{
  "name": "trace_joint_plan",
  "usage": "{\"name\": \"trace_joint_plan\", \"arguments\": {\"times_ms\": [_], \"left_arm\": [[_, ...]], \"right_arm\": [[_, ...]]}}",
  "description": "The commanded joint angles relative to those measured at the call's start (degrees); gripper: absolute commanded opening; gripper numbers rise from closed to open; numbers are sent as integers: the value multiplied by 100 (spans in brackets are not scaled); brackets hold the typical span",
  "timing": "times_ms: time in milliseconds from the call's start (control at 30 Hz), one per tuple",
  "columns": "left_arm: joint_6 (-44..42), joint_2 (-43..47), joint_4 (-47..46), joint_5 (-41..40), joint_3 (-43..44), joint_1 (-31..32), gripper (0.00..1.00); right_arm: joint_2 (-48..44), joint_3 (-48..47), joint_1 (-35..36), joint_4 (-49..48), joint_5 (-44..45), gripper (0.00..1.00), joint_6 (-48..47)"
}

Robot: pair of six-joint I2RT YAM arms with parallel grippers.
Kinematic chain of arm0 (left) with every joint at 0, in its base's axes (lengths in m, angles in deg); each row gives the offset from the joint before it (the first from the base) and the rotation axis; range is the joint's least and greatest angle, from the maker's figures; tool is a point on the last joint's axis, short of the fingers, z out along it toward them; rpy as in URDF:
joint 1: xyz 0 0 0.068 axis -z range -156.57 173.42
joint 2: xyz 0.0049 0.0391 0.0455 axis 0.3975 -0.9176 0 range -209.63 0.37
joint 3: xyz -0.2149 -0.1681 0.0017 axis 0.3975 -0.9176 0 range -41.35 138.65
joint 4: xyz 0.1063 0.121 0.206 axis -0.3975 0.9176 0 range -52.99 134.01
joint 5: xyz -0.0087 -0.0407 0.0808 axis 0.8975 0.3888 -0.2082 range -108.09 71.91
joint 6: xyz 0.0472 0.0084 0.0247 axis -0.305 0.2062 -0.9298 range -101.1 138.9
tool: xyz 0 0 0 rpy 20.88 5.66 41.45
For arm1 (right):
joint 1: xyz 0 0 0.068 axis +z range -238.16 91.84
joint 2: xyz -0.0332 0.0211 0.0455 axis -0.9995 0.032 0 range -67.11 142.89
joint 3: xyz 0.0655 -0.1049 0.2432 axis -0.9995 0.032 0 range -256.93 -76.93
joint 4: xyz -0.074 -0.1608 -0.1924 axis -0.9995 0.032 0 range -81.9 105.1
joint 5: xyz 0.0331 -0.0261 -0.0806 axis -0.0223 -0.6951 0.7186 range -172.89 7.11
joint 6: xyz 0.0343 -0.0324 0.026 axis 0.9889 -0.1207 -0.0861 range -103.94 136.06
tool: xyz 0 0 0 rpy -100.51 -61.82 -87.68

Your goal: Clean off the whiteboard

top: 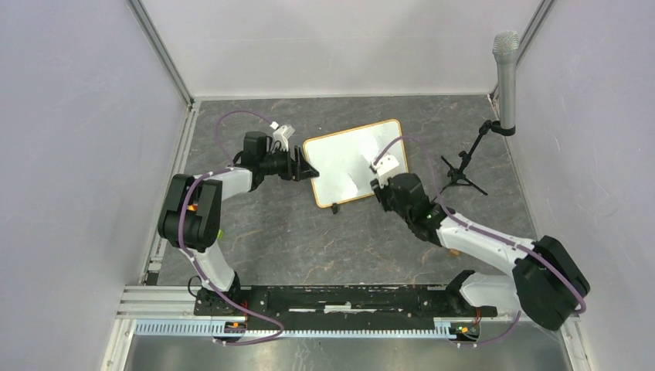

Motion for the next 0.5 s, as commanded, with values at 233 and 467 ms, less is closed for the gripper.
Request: {"name": "trace_joint_plan", "arguments": {"times_ms": [233,467], "left_arm": [[-48,695,76,-695,-531,91,100],[837,2134,847,-1471,-958,108,100]], "right_arm": [[-1677,1333,855,1319,-1301,41,451],[-2413,1648,888,1739,-1593,51,422]]}}
